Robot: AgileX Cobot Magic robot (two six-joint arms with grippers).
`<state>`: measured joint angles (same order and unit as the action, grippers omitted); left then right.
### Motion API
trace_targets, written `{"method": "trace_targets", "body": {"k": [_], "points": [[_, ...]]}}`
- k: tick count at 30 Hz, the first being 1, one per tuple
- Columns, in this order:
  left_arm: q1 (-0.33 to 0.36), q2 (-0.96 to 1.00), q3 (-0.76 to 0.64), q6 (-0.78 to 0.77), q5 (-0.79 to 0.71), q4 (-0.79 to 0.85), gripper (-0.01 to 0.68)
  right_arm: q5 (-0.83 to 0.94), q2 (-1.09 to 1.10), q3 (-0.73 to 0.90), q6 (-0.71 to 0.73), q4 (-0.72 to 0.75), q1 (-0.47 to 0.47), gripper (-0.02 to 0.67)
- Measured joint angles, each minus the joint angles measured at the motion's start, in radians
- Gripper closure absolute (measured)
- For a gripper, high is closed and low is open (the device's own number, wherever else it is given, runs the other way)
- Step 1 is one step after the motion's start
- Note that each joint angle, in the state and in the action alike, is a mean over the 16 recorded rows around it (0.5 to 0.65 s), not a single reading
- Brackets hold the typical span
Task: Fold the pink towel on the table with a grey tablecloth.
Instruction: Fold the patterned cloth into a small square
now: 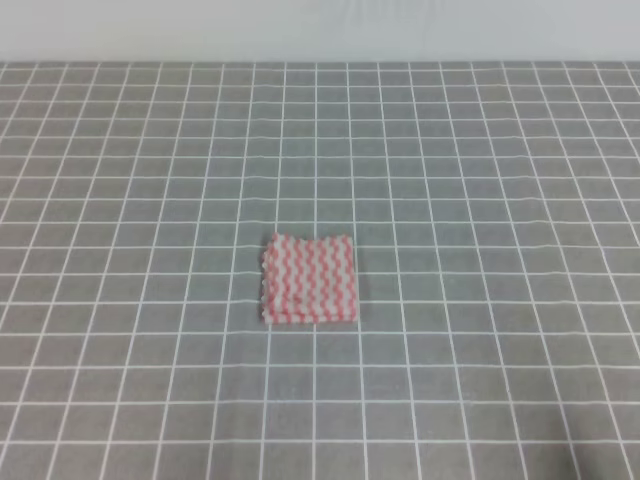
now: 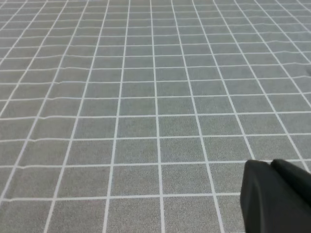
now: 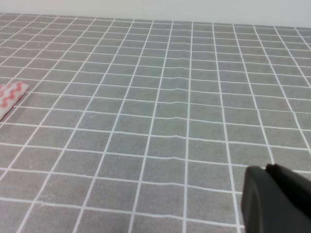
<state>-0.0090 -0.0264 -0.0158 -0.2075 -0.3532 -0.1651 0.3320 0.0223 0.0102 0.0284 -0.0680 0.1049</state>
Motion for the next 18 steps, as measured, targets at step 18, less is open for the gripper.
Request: {"method": "trace_targets", "body": {"k": [18], "points": [[0.000, 0.007, 0.007, 0.000, -0.003, -0.001, 0.675, 0.003, -0.004, -0.004, 0.001, 0.000, -0.001, 0.666]]}}
